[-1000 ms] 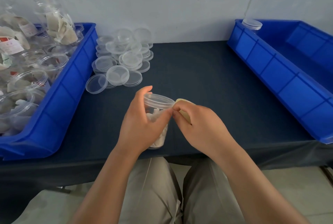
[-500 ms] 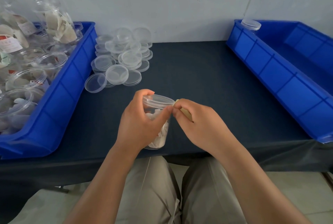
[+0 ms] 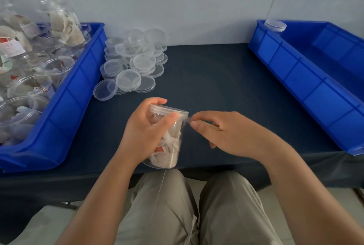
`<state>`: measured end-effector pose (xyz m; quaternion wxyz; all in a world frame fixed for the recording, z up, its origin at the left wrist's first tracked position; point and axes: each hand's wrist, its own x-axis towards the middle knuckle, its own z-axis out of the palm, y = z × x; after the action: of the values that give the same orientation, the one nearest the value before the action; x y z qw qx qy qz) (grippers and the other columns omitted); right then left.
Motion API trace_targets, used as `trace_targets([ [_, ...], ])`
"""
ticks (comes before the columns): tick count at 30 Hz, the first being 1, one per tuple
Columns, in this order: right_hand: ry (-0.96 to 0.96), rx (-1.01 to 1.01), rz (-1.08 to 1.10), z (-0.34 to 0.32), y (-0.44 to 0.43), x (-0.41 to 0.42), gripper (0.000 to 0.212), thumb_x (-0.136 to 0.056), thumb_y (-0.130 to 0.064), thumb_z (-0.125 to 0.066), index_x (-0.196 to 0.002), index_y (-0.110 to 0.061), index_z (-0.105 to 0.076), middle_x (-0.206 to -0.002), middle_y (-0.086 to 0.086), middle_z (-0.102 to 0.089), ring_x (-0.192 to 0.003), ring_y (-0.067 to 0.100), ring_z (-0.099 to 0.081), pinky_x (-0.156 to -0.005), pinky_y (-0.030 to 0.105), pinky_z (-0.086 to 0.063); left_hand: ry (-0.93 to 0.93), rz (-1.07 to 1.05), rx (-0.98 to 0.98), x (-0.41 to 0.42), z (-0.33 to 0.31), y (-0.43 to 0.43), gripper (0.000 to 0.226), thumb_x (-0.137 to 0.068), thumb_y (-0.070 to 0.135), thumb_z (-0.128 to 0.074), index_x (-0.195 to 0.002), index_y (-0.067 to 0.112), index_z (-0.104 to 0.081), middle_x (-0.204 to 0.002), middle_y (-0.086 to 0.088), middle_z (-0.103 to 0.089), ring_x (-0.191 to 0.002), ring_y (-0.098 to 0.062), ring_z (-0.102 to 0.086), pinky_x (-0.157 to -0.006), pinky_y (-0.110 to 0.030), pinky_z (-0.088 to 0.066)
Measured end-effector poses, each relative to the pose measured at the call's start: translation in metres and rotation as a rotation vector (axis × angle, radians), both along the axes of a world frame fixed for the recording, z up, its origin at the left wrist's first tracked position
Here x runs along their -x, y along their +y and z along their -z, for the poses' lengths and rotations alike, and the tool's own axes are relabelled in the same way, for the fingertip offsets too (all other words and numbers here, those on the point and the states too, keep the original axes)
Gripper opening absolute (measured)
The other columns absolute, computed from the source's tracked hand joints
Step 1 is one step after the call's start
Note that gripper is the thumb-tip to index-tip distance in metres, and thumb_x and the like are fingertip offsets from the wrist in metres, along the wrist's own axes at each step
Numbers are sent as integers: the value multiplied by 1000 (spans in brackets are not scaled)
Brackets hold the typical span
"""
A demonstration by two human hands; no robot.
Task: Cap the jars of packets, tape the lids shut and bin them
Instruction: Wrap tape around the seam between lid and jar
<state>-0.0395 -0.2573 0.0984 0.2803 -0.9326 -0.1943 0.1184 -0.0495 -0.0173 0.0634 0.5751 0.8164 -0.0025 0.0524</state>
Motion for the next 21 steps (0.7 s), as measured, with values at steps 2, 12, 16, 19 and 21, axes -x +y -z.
trace_targets([
  [2, 10, -19, -24, -5, -5, -2, 44, -97, -83, -27, -131, -65, -48, -95, -57, -53, -93, -25, -54, -76, 18, -41, 30, 27, 45, 0, -3, 3, 62, -70, 70, -67, -127, 44, -63, -110, 21, -72, -100, -4, -73, -71, -16, -58],
  [12, 64, -77, -61, -14, -5, -4, 44, -82, -97, -23, -114, -77, -47, -114, -48, -56, -102, -18, -57, -76, 19, -44, 169, 183, 406, 8, -1, 0, 56, -85, 64, -68, -134, 38, -68, -123, -9, -76, -112, -24, -75, -82, -33, -61],
  [16, 98, -69, -45, -11, -5, -4, 56, -83, -98, -26, -119, -66, -54, -106, -30, -67, -92, -6, -64, -72, 23, -48, 248, 251, 481, 10, 4, 2, 81, -75, 78, -77, -141, 33, -64, -137, -15, -69, -128, -36, -66, -102, -56, -54],
  [19, 92, -59, -44, -11, -6, -1, 57, -88, -95, -30, -125, -62, -56, -102, -25, -69, -87, -3, -64, -71, 24, -47, 227, 324, 422, 9, 1, 4, 79, -81, 78, -71, -136, 22, -67, -139, -15, -68, -128, -38, -65, -104, -55, -54],
  [21, 76, -74, -40, -13, -7, 1, 57, -89, -94, -31, -127, -60, -57, -97, -30, -67, -84, -4, -63, -67, 21, -44, 191, 341, 360, 8, -4, 4, 76, -84, 79, -67, -137, 23, -67, -137, -12, -69, -124, -32, -68, -101, -50, -56],
])
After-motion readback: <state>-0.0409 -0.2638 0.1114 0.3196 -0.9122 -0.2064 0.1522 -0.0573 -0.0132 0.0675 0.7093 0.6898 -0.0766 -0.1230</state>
